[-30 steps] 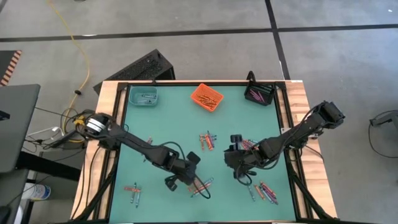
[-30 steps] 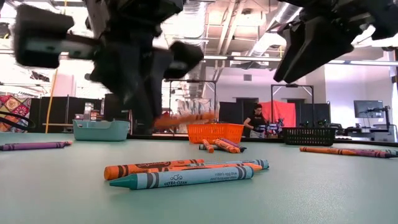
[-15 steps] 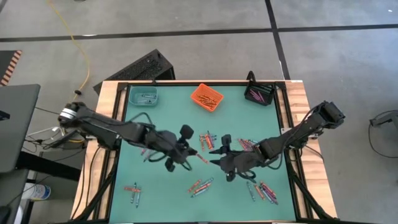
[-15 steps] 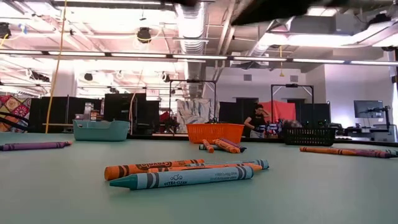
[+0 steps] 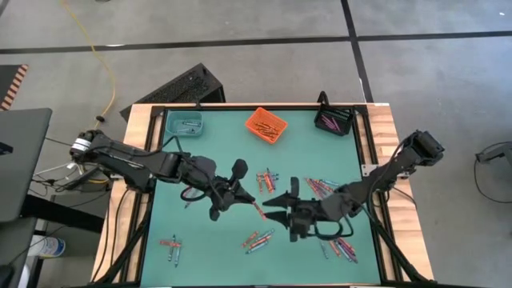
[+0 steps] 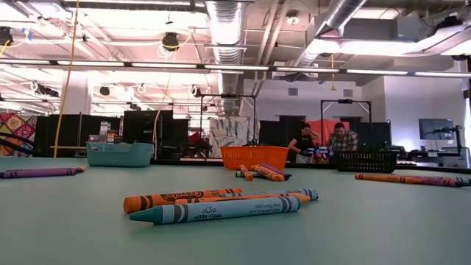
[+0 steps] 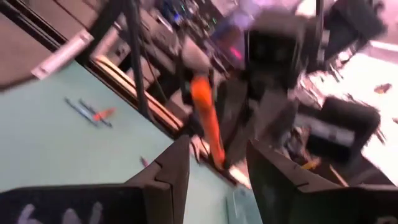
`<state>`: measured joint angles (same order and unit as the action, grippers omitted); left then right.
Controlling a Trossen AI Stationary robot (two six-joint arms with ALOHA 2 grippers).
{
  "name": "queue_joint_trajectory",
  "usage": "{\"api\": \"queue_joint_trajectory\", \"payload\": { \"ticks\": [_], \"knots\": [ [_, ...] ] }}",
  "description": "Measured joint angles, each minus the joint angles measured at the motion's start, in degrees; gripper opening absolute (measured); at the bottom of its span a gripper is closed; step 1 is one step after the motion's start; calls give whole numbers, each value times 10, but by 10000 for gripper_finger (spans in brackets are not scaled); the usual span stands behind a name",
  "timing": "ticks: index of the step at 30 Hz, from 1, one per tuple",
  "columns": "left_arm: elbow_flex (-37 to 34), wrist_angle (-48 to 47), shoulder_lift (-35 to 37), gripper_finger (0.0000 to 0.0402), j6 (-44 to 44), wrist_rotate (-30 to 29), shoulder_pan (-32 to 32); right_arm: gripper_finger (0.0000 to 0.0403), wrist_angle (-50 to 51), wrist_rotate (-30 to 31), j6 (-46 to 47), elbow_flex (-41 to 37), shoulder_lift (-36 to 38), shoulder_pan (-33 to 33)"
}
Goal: Sort crayons
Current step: Put the orange crayon into the orange bin
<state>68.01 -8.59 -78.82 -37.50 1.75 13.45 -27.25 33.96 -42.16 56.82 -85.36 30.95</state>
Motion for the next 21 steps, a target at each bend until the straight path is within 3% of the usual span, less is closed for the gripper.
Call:
{"api": "queue_joint_trajectory", "payload": {
  "ticks": [5,21],
  "knots": [
    [0,21,0,0,-10,7,-2,159,-13,-71,-6,0,0,1],
    [0,74,-41,0,-30,31,-15,142,-38,-118,18,0,0,-20]
  ]
}}
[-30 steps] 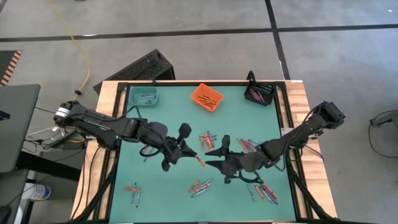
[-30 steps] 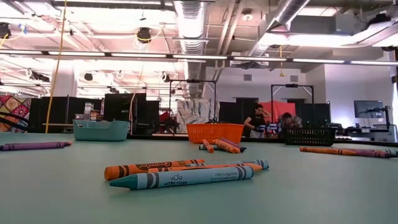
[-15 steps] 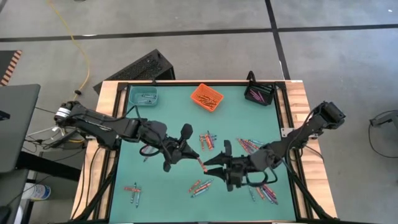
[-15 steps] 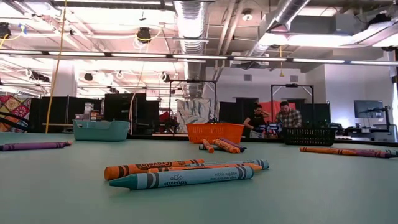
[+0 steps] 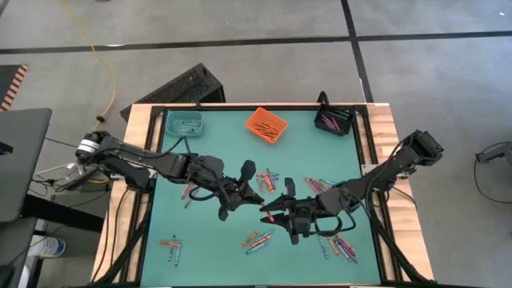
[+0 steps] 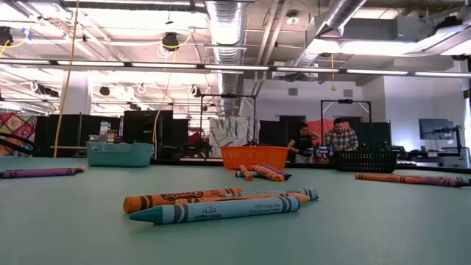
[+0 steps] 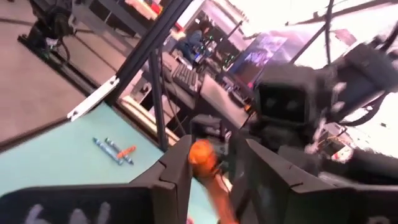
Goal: Sort crayons
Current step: Put the orange crayon into the orange bin
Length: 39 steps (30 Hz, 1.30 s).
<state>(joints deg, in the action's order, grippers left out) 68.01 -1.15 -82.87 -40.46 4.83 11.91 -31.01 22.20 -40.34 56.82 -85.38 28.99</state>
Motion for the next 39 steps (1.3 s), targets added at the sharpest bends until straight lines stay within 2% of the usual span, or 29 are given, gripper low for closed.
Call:
{"api": "queue_joint_trajectory", "payload": {
  "ticks": [10,21,25,28,32,36,39],
  "knots": [
    [0,-5,-1,0,-9,5,-4,78,30,2,15,0,0,-2],
    [0,-17,-1,0,-7,3,-4,48,40,24,14,0,0,-3],
    [0,-24,-1,3,13,-14,-8,20,47,30,11,0,0,-3],
    [0,-36,-1,29,33,-30,-13,7,56,37,18,1,0,-10],
    [0,-85,-1,100,65,-111,-14,6,98,35,69,0,0,-36],
    [0,-193,-1,166,139,-199,-16,5,159,34,130,0,0,-85],
    [0,-302,-1,188,223,-204,-18,4,198,32,160,0,0,-128]
  ]
}}
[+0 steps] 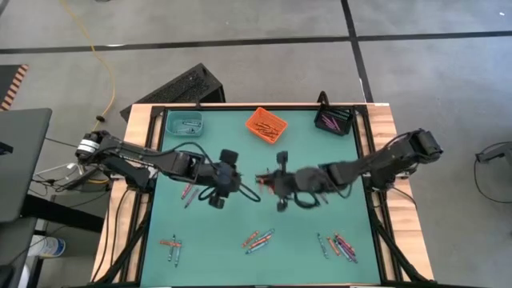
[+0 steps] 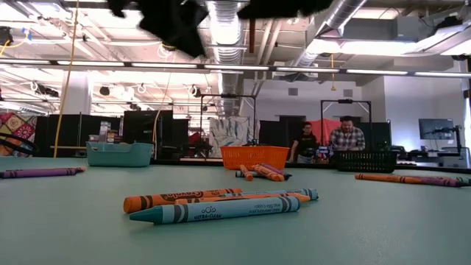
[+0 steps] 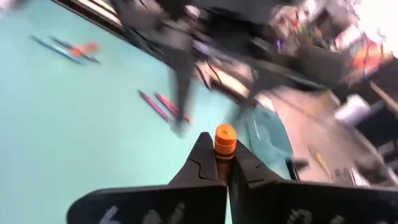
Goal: Sort crayons
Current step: Put the orange crayon into the orange bin
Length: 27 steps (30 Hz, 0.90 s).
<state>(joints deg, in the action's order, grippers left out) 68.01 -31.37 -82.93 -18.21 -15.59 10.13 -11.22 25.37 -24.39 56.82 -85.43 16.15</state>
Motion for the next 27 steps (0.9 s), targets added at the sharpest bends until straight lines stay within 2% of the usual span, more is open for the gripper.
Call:
{"api": "queue_joint_trajectory", "payload": {
  "ticks": [2,6,13,18,22,27],
  "knots": [
    [-8,-45,-3,192,57,9,0,4,12,-16,10,0,0,-33],
    [-70,-43,-5,193,125,14,24,4,23,-76,34,0,0,-115],
    [-209,136,-5,194,195,17,79,4,29,-184,107,0,-4,-285],
    [-273,275,-5,194,222,16,106,4,33,-263,181,11,-42,-397],
    [-292,362,-5,194,223,2,112,4,79,-289,189,56,-104,-443],
    [-293,398,-5,194,219,-3,117,4,163,-288,190,141,-172,-469]
  ]
}}
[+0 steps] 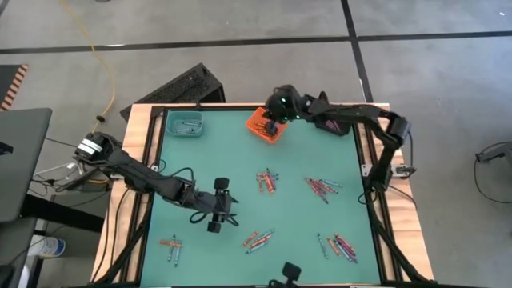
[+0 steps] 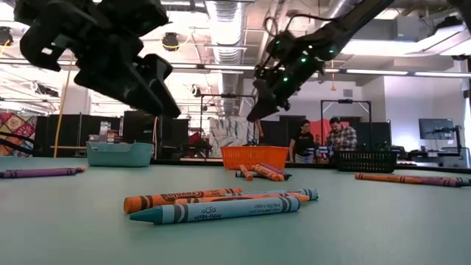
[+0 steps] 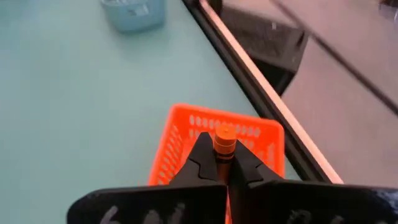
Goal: Sort crayons
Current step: Put the orange crayon into the orange bin
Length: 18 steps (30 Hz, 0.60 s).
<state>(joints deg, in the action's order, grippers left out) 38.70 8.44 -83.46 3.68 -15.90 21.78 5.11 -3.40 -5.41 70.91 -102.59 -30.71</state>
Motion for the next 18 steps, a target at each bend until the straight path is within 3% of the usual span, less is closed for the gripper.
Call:
{"api": "queue_joint_trajectory", "payload": {
  "ticks": [9,18],
  "knots": [
    [0,3,0,194,17,-7,12,5,171,2,-8,151,-99,0],
    [0,2,0,194,33,-15,27,12,286,4,-12,214,-163,-6]
  ]
}}
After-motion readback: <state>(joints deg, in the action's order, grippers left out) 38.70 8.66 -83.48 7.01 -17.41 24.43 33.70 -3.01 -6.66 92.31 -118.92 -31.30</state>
